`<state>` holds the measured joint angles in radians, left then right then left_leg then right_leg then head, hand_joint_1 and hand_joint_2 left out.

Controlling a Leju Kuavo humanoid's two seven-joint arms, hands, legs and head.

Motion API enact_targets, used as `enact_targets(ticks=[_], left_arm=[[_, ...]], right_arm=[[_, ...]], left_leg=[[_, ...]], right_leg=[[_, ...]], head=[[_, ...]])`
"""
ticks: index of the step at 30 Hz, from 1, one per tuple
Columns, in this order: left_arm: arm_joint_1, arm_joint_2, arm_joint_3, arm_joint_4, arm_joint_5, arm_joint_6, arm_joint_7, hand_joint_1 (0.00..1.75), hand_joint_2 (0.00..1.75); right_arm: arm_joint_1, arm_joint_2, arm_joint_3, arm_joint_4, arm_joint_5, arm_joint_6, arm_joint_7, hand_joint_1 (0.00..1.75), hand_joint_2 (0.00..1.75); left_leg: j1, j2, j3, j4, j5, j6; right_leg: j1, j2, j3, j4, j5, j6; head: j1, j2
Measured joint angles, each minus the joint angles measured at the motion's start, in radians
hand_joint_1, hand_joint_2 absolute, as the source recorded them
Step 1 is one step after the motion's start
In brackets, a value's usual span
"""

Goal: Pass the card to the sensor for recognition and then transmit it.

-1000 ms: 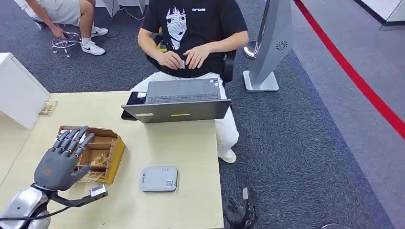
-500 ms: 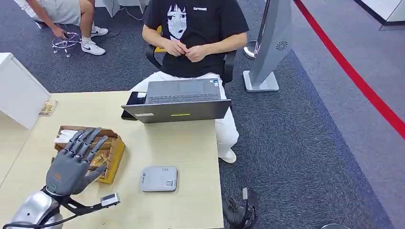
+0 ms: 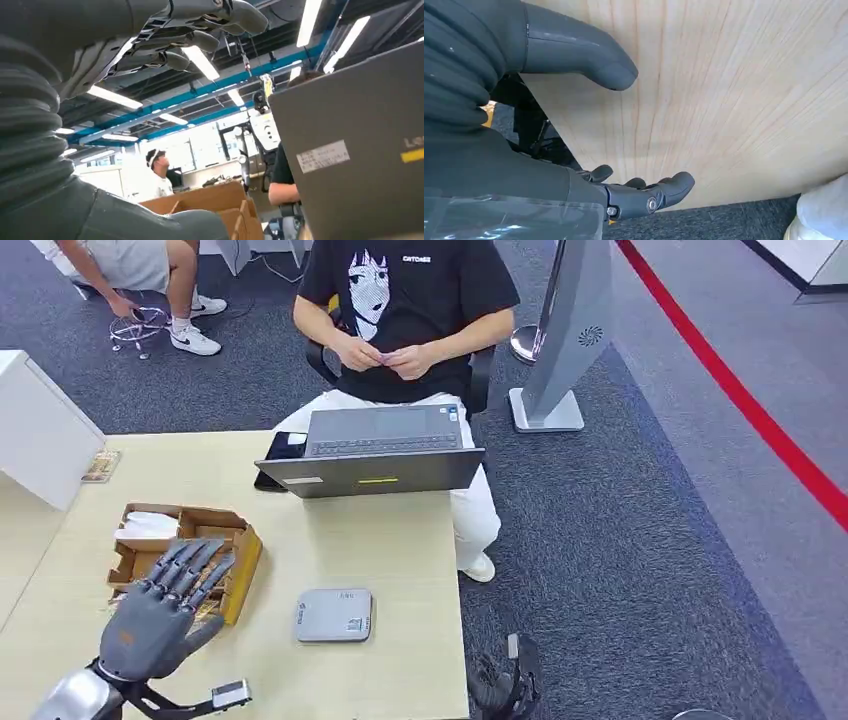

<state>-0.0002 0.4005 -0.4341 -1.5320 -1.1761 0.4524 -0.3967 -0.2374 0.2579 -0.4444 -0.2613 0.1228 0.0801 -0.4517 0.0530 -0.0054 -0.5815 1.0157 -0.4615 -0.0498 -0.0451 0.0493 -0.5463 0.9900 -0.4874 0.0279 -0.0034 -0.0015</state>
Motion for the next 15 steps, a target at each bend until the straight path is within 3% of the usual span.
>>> enact_targets(ticks=[15], left_arm=[[0.055,-0.013,0.0,0.002,0.02,-0.057,-0.008,0.0,1.75]], right_arm=[[0.0,0.0,0.012,0.0,0.003,-0.013,0.0,0.0,1.75]], left_leg=[[0.0,-0.001,0.0,0.0,0.0,0.0]], right_leg=[[0.0,-0.002,0.0,0.0,0.0,0.0]], head=[[0.0,0.0]])
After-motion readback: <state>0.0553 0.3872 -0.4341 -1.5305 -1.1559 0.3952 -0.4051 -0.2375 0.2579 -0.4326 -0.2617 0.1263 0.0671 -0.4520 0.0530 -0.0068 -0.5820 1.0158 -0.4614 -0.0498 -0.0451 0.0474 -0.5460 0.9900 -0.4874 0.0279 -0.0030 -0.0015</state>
